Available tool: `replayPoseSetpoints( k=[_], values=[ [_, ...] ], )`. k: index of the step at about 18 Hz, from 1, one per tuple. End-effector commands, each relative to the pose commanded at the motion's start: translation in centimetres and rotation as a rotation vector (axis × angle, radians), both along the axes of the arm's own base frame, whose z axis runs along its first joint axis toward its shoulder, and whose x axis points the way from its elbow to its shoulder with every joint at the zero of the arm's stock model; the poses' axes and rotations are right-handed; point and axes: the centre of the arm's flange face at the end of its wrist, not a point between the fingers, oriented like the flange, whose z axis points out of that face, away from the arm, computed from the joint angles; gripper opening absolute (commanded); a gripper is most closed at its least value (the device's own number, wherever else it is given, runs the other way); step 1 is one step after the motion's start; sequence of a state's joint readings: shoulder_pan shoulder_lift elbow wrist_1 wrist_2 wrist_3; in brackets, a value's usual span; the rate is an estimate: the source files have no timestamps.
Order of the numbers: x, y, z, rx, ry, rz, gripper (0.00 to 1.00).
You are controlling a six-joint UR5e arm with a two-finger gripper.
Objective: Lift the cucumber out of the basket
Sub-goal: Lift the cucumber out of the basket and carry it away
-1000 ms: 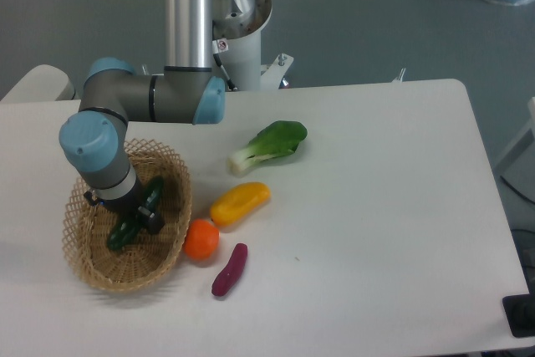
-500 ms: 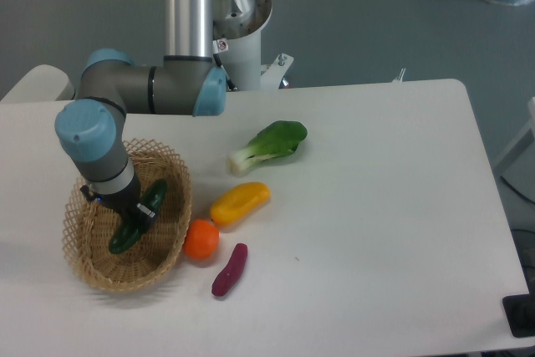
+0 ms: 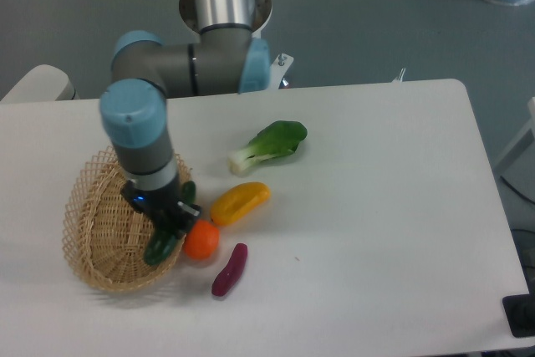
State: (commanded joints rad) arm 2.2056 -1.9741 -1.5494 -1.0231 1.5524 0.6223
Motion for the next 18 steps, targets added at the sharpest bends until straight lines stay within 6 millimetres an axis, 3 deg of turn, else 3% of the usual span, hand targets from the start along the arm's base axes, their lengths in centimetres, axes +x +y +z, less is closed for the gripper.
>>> replayPoseSetpoints(
  k=[3,5,10,15,18],
  values=[
    [-5.9,-2.2,-1.8,-0.049,-0.010,-0.060,0.00],
    [-9.5,-4.3,-1.7,-0.070,-0.018,-0.112,0.00],
    [-14.8,-6.1,-1.1,-0.122,-0.066,-0.220,0.01],
    [-18.7,-4.9,-1.5,-0.109,-0.036,-0.287,0.03],
    [-21.8,-5.7,-1.7,-0.094,-0.032,-0.310,0.03]
  ],
)
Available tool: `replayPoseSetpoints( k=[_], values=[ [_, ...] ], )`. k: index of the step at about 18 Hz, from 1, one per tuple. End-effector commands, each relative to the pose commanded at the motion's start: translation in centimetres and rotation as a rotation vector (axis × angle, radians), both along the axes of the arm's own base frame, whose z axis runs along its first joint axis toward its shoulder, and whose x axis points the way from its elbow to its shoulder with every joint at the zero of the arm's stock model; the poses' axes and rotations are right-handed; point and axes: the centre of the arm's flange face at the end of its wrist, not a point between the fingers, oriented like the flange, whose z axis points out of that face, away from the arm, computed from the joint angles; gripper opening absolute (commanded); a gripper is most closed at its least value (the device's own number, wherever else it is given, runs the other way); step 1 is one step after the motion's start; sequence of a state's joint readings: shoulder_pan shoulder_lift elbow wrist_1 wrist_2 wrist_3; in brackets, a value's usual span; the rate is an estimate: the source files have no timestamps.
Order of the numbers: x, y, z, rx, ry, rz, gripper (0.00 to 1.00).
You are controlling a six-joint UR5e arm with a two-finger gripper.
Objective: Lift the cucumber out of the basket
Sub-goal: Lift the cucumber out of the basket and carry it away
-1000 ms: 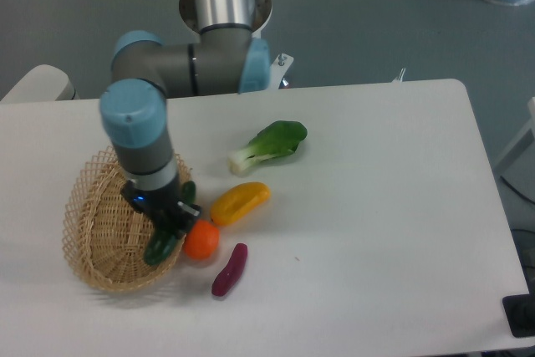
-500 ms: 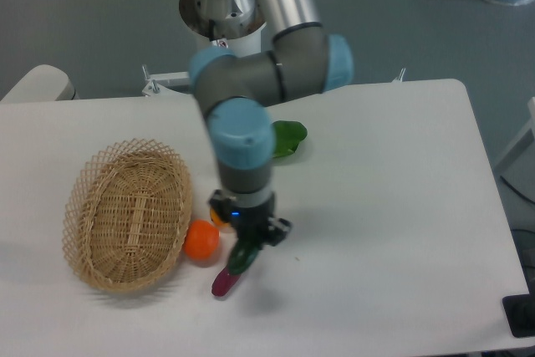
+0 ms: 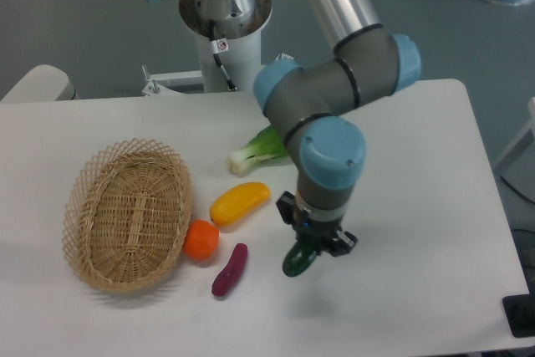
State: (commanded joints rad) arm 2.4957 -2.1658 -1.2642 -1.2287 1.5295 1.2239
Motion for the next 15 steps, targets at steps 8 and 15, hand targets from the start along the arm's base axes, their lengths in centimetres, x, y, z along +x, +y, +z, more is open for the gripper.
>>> replayPoseSetpoints(
  k=[8,15],
  values=[
    [-3.8,-0.9,-0.2,0.011,0.012,-0.015,0.03],
    [-4.0,-1.1,-0.5,-0.002,0.018,-0.062,0.04]
  ],
)
